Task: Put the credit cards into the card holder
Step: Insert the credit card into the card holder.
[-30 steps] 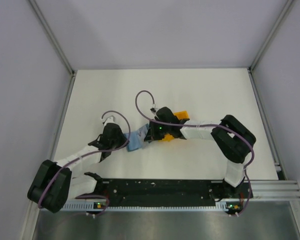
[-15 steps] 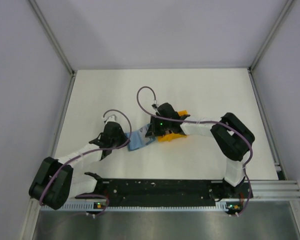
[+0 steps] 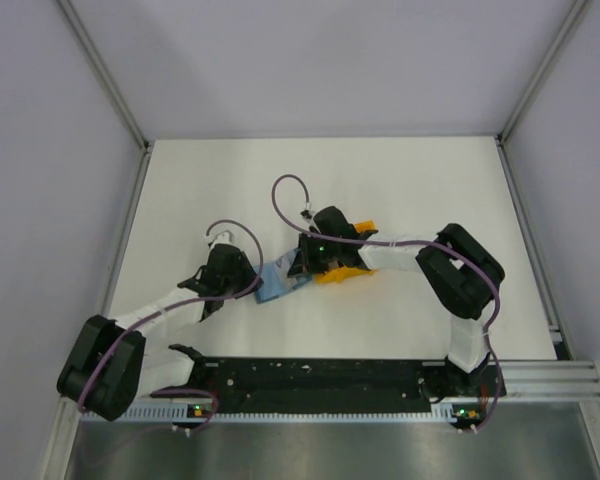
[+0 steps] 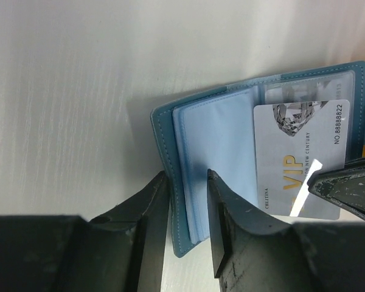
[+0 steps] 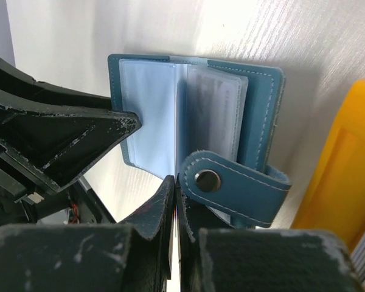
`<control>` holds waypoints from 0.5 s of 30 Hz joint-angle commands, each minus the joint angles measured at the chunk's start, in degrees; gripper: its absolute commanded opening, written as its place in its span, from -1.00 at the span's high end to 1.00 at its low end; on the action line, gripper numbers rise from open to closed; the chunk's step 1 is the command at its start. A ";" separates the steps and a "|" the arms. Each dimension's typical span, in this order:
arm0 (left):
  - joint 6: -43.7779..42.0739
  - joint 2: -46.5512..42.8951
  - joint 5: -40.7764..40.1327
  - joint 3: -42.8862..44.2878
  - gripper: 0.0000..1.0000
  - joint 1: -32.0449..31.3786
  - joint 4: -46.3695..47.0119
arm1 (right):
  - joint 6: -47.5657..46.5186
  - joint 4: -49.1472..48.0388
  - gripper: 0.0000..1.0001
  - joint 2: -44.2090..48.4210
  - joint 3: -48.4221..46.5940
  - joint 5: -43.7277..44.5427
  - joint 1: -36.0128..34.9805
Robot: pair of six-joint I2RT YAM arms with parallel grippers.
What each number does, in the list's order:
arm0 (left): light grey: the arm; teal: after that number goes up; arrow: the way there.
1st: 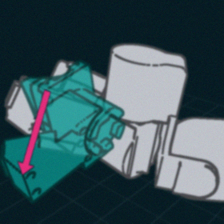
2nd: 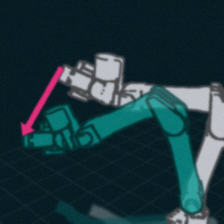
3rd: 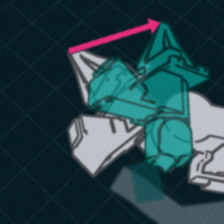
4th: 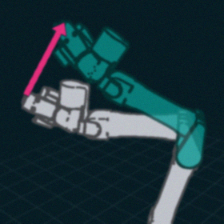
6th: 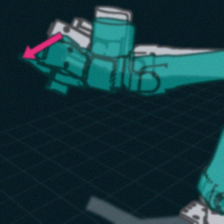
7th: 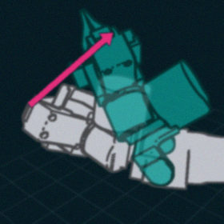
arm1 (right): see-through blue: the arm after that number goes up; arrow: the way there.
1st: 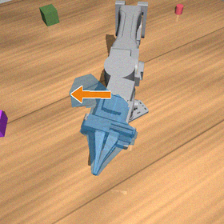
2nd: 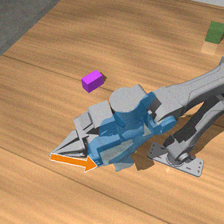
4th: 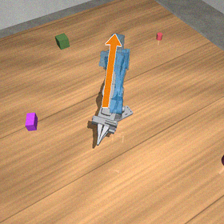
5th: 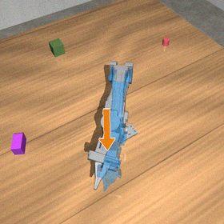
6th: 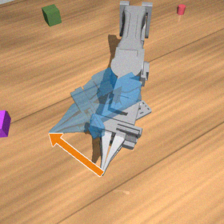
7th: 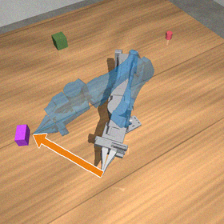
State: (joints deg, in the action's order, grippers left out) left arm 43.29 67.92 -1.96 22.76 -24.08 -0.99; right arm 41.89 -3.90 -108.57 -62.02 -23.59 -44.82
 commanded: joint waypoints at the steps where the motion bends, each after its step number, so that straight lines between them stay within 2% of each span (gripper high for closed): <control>1: -0.40 -1.12 -0.86 -1.14 0.27 0.17 -2.17 | 0.74 -3.04 1.00 -0.67 -0.82 -1.46 0.26; 15: -0.57 -1.56 -1.03 -0.88 0.36 0.43 -2.43 | -0.93 -0.06 1.00 -1.99 -2.66 2.15 0.52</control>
State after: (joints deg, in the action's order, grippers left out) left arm 43.33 67.33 -2.39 22.70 -24.01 -1.98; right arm 42.19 -3.86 -109.38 -62.04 -23.70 -44.80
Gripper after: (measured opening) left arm 0.322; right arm 0.006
